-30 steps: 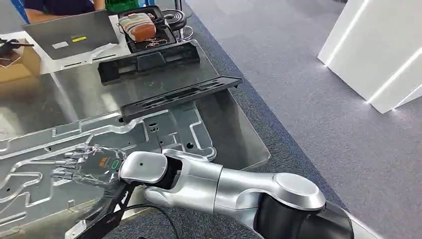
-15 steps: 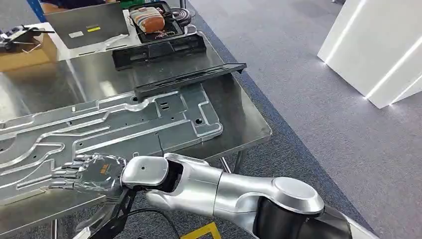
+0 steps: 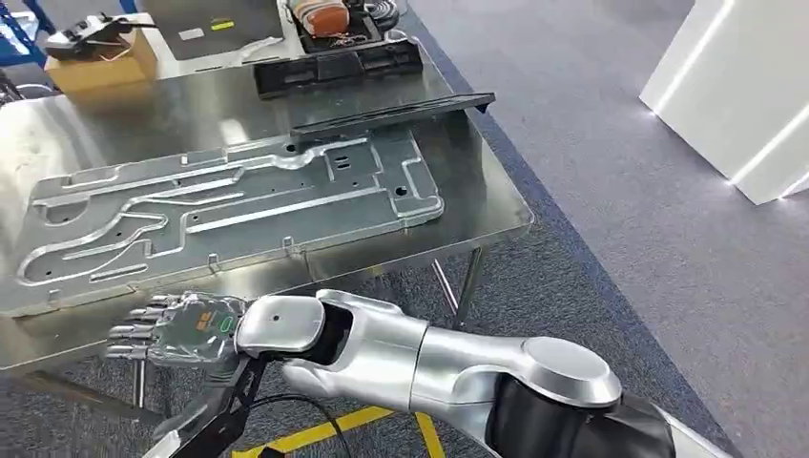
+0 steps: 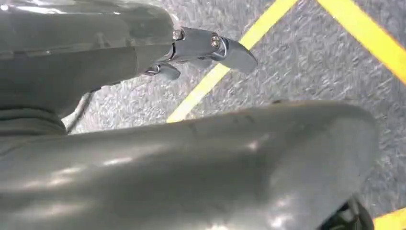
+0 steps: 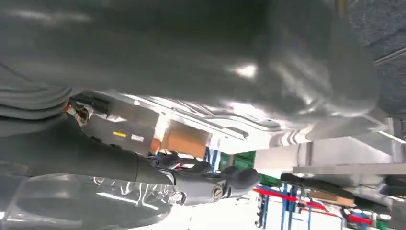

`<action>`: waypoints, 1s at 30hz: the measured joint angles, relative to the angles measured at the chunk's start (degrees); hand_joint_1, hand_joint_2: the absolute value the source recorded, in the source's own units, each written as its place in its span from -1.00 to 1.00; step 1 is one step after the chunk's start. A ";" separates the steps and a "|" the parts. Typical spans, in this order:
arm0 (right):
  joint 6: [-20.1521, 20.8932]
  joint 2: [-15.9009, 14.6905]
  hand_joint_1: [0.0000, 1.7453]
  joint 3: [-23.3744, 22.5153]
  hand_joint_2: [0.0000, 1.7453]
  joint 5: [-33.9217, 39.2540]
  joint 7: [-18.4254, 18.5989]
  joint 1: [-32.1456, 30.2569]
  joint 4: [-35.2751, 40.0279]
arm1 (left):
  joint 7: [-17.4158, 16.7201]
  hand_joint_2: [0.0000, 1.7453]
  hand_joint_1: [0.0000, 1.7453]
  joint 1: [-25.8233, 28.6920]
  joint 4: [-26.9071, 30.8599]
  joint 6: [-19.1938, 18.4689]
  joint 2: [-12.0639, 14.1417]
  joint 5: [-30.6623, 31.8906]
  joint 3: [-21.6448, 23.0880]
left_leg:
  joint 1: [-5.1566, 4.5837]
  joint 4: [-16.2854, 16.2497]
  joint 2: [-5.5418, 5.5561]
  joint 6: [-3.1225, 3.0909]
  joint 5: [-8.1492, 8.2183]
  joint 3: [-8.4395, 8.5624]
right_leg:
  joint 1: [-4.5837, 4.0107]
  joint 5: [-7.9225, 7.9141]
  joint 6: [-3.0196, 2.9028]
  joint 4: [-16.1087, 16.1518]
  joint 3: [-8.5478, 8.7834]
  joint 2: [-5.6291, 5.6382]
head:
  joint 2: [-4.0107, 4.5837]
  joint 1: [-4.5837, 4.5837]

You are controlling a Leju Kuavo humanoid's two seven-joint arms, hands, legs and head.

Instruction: Take the parts from the cabinet and place them on the table.

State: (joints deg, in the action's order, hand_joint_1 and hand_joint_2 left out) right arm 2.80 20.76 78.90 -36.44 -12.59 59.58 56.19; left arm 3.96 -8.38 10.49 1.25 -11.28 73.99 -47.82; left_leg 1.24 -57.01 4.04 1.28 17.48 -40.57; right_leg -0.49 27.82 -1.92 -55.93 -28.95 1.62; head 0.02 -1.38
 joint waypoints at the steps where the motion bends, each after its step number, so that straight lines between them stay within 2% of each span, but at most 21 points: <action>1: 0.07 0.11 -1.00 0.00 -1.00 -0.04 -0.06 0.04 -0.02 | 0.07 -1.00 -1.00 0.08 0.00 0.00 0.06 -0.02 -0.04 | -0.19 -1.30 -1.82 0.08 3.05 -0.70 | -0.11 -0.83 -0.55 0.34 -0.62 -0.27 | 0.00 -0.04; 3: 0.24 0.09 -1.00 0.00 -1.00 -0.22 -0.11 0.01 -0.02 | 0.09 -1.00 -1.00 0.07 0.00 0.00 0.07 -0.09 -0.17 | 0.09 -8.89 -3.20 0.55 10.52 -2.39 | -0.11 -2.17 -0.54 0.31 -2.20 -1.73 | 0.00 -0.02; 4: 0.44 0.04 -1.00 0.00 -1.00 -0.30 -0.13 -0.10 -0.09 | 0.15 -1.00 -1.00 -0.01 0.00 0.02 0.11 -0.19 -0.28 | 0.23 -13.53 -3.50 0.89 12.83 -3.12 | -0.11 -2.84 -0.50 0.25 -3.12 -2.70 | 0.00 -0.02; 5: 0.55 0.04 -1.00 0.00 -1.00 -0.39 -0.22 -0.16 -0.11 | 0.15 -1.00 -1.00 -0.06 0.00 0.07 0.18 -0.35 -0.33 | 0.34 -17.32 -3.62 1.28 13.06 -3.44 | -0.09 -3.51 -0.40 0.07 -4.22 -3.56 | 0.00 -0.02; 6: 0.57 0.04 -1.00 0.00 -1.00 -0.39 -0.28 -0.21 -0.11 | 0.15 -1.00 -1.00 -0.01 0.00 0.07 0.22 -0.44 -0.35 | 0.47 -19.04 -3.67 1.66 11.28 -2.97 | -0.05 -4.13 -0.25 -0.17 -5.31 -4.36 | 0.00 -0.02; 8: 0.68 0.04 -1.00 0.02 -1.00 -0.44 -0.28 -0.23 -0.11 | 0.15 -1.00 -1.00 0.07 0.00 0.09 0.42 -0.50 -0.46 | 0.72 -15.95 -4.18 2.53 6.25 1.26 | 0.25 -5.13 0.31 -1.29 -7.90 -5.97 | 0.00 -0.02; 9: 0.70 0.04 -1.00 0.02 -1.00 -0.44 -0.30 -0.23 -0.11 | 0.15 -1.00 -1.00 0.03 0.00 0.13 0.42 -0.57 -0.52 | 0.87 -11.85 -5.26 2.94 5.95 4.79 | 0.40 -5.43 0.67 -2.20 -9.07 -6.47 | 0.00 -0.02; 10: 0.70 0.18 -1.00 0.02 -1.00 -0.44 -0.37 -0.23 -0.09 | 0.17 -1.00 -1.00 -0.15 0.00 0.15 0.31 -0.59 -0.57 | 0.83 -6.62 -7.96 3.69 9.85 8.20 | 0.07 -5.62 0.99 -3.16 -9.78 -6.88 | 0.00 -0.07; 11: 0.76 0.18 -1.00 -0.09 -1.00 -0.46 -0.37 -0.19 -0.11 | 0.24 -1.00 -1.00 -0.21 0.09 0.24 0.44 -0.59 -0.63 | -0.01 -1.98 -8.62 2.64 12.32 11.17 | -0.13 -5.61 1.25 -3.98 -10.29 -7.35 | 0.00 -0.02; 12: 0.94 0.13 -1.00 -0.09 -1.00 -0.50 -0.52 -0.25 -0.11 | 0.30 -1.00 -1.00 -0.21 0.11 0.33 0.42 -0.61 -0.77 | 0.04 -2.68 -8.15 1.18 12.18 10.33 | -0.47 -5.94 1.45 -4.05 -10.04 -8.08 | 0.00 0.00; 14: 1.09 0.24 -1.00 -0.09 -1.00 -0.46 -0.76 -0.20 -0.07 | 1.15 -1.00 -1.00 -0.15 0.11 0.72 0.42 -0.61 -0.89 | -0.01 -2.88 -7.40 0.01 11.83 9.85 | -0.23 -6.51 1.79 -3.99 -10.17 -8.92 | 0.00 0.02; 15: 1.16 0.24 -1.00 -0.09 -1.00 -0.48 -0.76 -0.21 -0.07 | 1.79 -1.00 -1.00 0.08 0.11 1.02 0.42 -0.53 -0.90 | 0.08 -2.70 -7.14 -0.93 11.18 9.40 | 0.06 -6.19 2.29 -4.14 -10.38 -8.33 | 0.00 0.00; 17: 1.16 0.20 -1.00 -0.11 -1.00 -0.65 -0.76 -0.21 -0.02 | 1.86 -1.00 -1.00 -0.04 0.11 1.53 0.37 0.05 -0.92 | 0.13 -2.65 -6.74 -1.78 9.94 8.25 | 0.48 0.02 3.36 -8.39 -11.87 -3.53 | 0.00 0.00; 19: 1.16 0.04 -1.00 -0.09 -1.00 -0.92 -0.61 -0.27 -0.04 | 1.86 -1.00 -1.00 -0.25 0.11 1.73 0.37 0.22 -0.92 | 0.00 -2.68 -6.03 -2.12 8.53 6.51 | 0.50 5.88 3.52 -16.46 -14.09 -2.06 | 0.00 0.02; 20: 1.16 0.00 -1.00 -0.09 -1.00 -0.98 -0.57 -0.34 -0.04 | 1.86 -1.00 -1.00 -0.19 0.11 1.75 0.37 0.22 -0.92 | -0.13 -2.74 -5.67 -2.15 7.88 5.61 | 0.49 6.58 3.43 -19.91 -14.80 -1.93 | 0.00 0.00; 22: 1.12 -0.09 -1.00 -0.09 -1.00 -1.42 -0.04 -0.50 -0.04 | 1.84 -1.00 -1.00 0.03 0.11 1.88 0.39 0.05 -0.94 | -0.43 -2.75 -5.22 -2.13 6.75 4.07 | 0.39 3.60 2.78 -20.32 -13.24 -1.88 | 0.00 0.00; 24: 0.96 -0.07 -1.00 -0.11 -1.00 -1.73 0.22 -0.46 -0.04 | 1.29 -1.00 -1.00 0.06 0.11 1.55 0.39 -0.50 -0.96 | -0.88 -2.73 -4.64 -2.05 5.75 3.00 | -0.14 0.69 1.13 -11.80 -6.93 -1.73 | 0.00 0.00; 26: 0.83 0.07 -1.00 -0.33 -1.00 -1.75 0.37 -0.37 -0.02 | 0.63 -1.00 -1.00 0.19 0.11 1.25 -0.04 -0.72 -1.12 | -1.12 -2.82 -4.53 -1.56 4.88 2.60 | -1.23 2.34 -0.99 -2.86 -0.74 -1.59 | 0.00 0.00; 27: 0.76 0.09 -1.00 -0.42 -1.00 -1.75 0.48 -0.36 0.00 | 0.46 -1.00 -1.00 0.12 0.11 1.20 -0.02 -0.79 -1.22 | -0.64 -2.50 -4.59 -1.26 4.39 2.73 | -1.15 1.89 -0.22 -2.45 -0.75 -1.79 | 0.00 0.00; 29: 0.72 0.09 -1.00 -0.55 -1.00 -1.77 0.70 -0.33 0.00 | 0.17 -1.00 -1.00 0.08 0.11 0.92 0.00 -0.79 -1.31 | -0.35 -1.76 -4.58 -0.59 3.27 2.80 | -1.57 0.92 -0.48 -1.77 -0.99 -1.67 | 0.00 0.02; 30: 0.66 0.09 -1.00 -0.78 -1.00 -1.77 0.81 -0.37 0.00 | 0.13 -1.00 -1.00 0.23 0.11 0.83 0.00 -0.81 -1.35 | -0.84 -1.38 -4.49 -0.19 2.79 2.67 | -0.96 -0.20 -0.41 -0.52 -1.14 -1.81 | 0.00 0.00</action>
State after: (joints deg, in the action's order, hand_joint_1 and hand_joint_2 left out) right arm 3.45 20.85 78.12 -38.21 -11.78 59.21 56.19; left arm 4.09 -8.15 10.60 2.08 -11.28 73.18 -49.18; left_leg 0.40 -58.38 -0.45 1.09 20.27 -37.90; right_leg -1.45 27.62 -2.33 -56.45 -30.09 -0.19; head 0.02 -1.38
